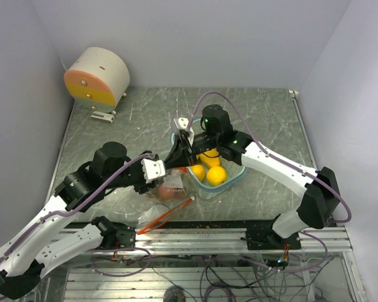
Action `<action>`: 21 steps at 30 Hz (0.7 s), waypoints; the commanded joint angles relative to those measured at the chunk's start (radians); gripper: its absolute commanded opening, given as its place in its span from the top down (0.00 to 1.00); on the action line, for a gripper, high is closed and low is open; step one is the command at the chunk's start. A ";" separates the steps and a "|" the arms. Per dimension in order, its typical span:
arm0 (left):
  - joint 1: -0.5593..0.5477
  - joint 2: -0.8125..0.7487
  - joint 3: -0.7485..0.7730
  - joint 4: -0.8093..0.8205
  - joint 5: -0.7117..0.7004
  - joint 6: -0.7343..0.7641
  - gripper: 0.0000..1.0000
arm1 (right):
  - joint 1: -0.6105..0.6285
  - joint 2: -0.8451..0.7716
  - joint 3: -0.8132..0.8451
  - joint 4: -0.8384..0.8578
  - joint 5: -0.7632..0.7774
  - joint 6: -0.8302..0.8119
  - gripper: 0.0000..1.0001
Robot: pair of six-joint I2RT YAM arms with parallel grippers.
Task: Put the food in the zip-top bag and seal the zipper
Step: Zip the zipper food storage bag.
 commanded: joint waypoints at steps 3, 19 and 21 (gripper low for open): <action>0.000 -0.017 0.035 -0.047 -0.070 -0.041 0.59 | 0.005 -0.045 0.026 -0.005 -0.001 -0.028 1.00; 0.001 -0.103 0.092 -0.050 -0.428 -0.167 0.93 | -0.002 -0.017 0.026 -0.022 0.057 -0.050 1.00; 0.001 -0.129 0.090 -0.060 -0.448 -0.172 0.93 | -0.003 -0.013 0.027 -0.028 0.075 -0.054 1.00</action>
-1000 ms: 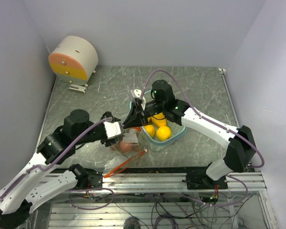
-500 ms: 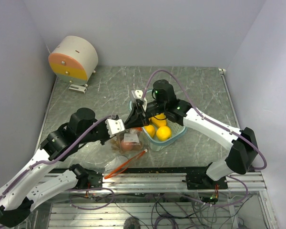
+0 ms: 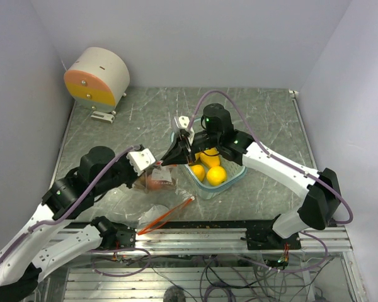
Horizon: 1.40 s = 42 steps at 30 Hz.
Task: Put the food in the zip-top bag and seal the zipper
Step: Zip the zipper food storage bag, then place the zipper food storage bag at the center of the board.
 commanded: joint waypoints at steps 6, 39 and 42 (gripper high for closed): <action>0.003 -0.110 0.052 -0.046 -0.171 -0.028 0.93 | -0.014 0.001 0.004 -0.034 0.133 -0.013 1.00; 0.003 -0.118 -0.002 0.173 -0.735 -0.194 0.93 | -0.031 -0.078 -0.041 0.139 0.717 0.351 0.00; 0.004 -0.036 -0.016 0.214 -1.016 -0.347 0.93 | -0.026 -0.112 -0.065 0.121 0.687 0.368 0.00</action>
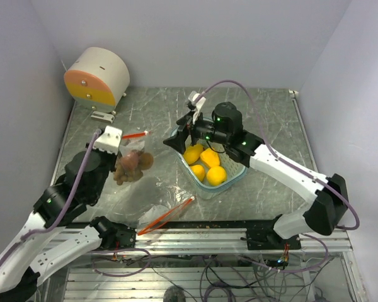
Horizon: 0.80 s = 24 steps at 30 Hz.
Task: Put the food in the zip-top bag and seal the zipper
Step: Place the zipper food storage bag at the center of the board.
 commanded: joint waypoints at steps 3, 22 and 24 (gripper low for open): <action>0.003 0.180 -0.032 0.156 -0.499 -0.314 0.93 | 0.021 -0.077 -0.040 0.001 0.035 0.081 0.01; 0.350 0.235 -0.098 0.261 -0.239 -0.533 0.00 | 0.339 -0.133 -0.258 -0.133 0.032 0.045 0.08; 0.351 0.193 -0.059 0.235 -0.128 -0.515 0.00 | 0.391 -0.106 -0.260 -0.161 0.068 0.014 0.08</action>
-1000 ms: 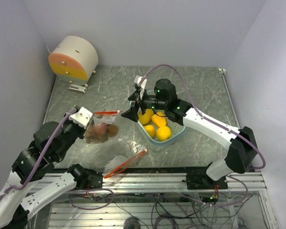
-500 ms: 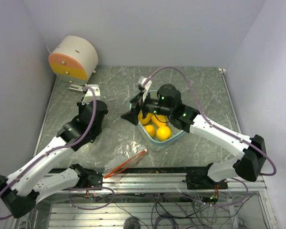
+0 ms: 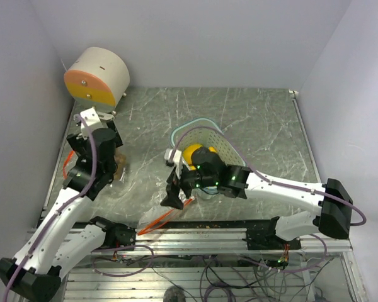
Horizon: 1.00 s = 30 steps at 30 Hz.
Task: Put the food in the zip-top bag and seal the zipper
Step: Place the zipper food storage bag at the center of the board, then pick up the zipper food storage bag at the center of the board.
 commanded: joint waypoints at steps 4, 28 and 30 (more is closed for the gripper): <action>0.007 -0.163 0.123 -0.053 0.385 0.035 0.00 | 0.145 0.067 -0.045 -0.032 0.058 -0.084 0.07; 0.007 -0.347 0.184 -0.264 0.460 0.096 0.02 | 0.162 0.416 -0.006 0.116 0.439 -0.145 0.49; 0.007 -0.353 0.194 -0.275 0.465 0.098 0.03 | 0.161 0.402 0.001 0.121 0.484 -0.132 0.67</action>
